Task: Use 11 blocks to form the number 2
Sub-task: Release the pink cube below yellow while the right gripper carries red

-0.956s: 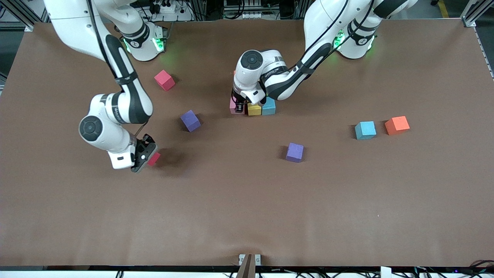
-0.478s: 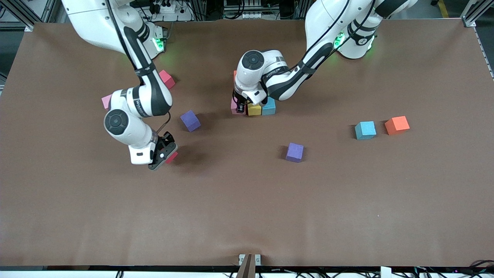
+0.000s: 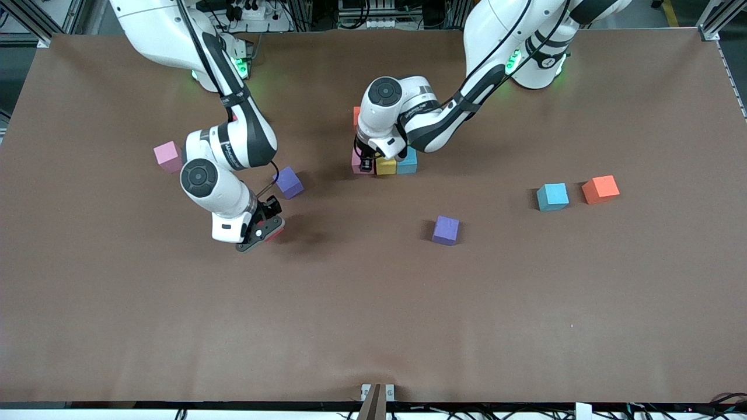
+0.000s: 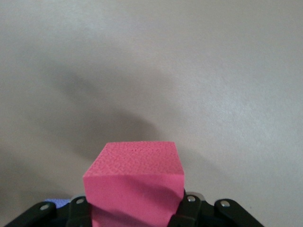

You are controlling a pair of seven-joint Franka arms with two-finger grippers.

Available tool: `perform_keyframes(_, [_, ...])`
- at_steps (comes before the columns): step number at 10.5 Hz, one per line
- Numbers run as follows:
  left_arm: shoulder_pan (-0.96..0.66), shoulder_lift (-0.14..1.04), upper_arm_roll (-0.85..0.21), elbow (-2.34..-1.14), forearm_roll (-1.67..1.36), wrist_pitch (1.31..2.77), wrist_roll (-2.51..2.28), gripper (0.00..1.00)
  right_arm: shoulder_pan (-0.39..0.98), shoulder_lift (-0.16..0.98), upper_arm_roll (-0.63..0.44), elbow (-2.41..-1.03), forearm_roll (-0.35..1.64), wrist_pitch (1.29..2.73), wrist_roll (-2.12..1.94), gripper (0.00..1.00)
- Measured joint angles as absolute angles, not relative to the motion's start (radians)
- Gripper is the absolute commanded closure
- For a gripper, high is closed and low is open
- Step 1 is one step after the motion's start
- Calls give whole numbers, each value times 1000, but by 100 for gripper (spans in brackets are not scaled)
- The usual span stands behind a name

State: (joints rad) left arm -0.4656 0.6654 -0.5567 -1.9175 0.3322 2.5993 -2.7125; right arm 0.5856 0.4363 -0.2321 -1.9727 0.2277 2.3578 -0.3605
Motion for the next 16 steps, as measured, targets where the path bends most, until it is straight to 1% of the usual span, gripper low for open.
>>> perform_keyframes(5, [-462, 646, -557, -1918, 335, 2599, -2712, 0, 627, 431, -229, -1972, 229, 2357, -111, 100])
perform_keyframes(8, [-440, 560, -565, -1912, 332, 2562, -2715, 0, 700, 422, -228, -1971, 229, 2356, 63, 100])
perform_keyframes(9, [-408, 516, -593, -1910, 329, 2532, -2715, 0, 739, 421, -228, -1970, 229, 2356, 133, 100])
perform_keyframes(11, [-280, 456, -715, -1911, 329, 2449, -2705, 0, 810, 421, -227, -1961, 230, 2356, 283, 100])
perform_keyframes(13, [-58, 442, -886, -1912, 329, 2371, -2627, 0, 881, 424, -226, -1945, 231, 2356, 453, 100])
perform_keyframes(14, [41, 442, -944, -1909, 329, 2338, -2554, 0, 901, 430, -226, -1940, 231, 2357, 504, 100])
perform_keyframes(15, [120, 442, -981, -1900, 329, 2302, -2468, 0, 910, 442, -226, -1929, 231, 2357, 544, 100])
perform_keyframes(16, [174, 442, -995, -1888, 329, 2271, -2370, 0, 915, 465, -226, -1909, 231, 2357, 580, 100])
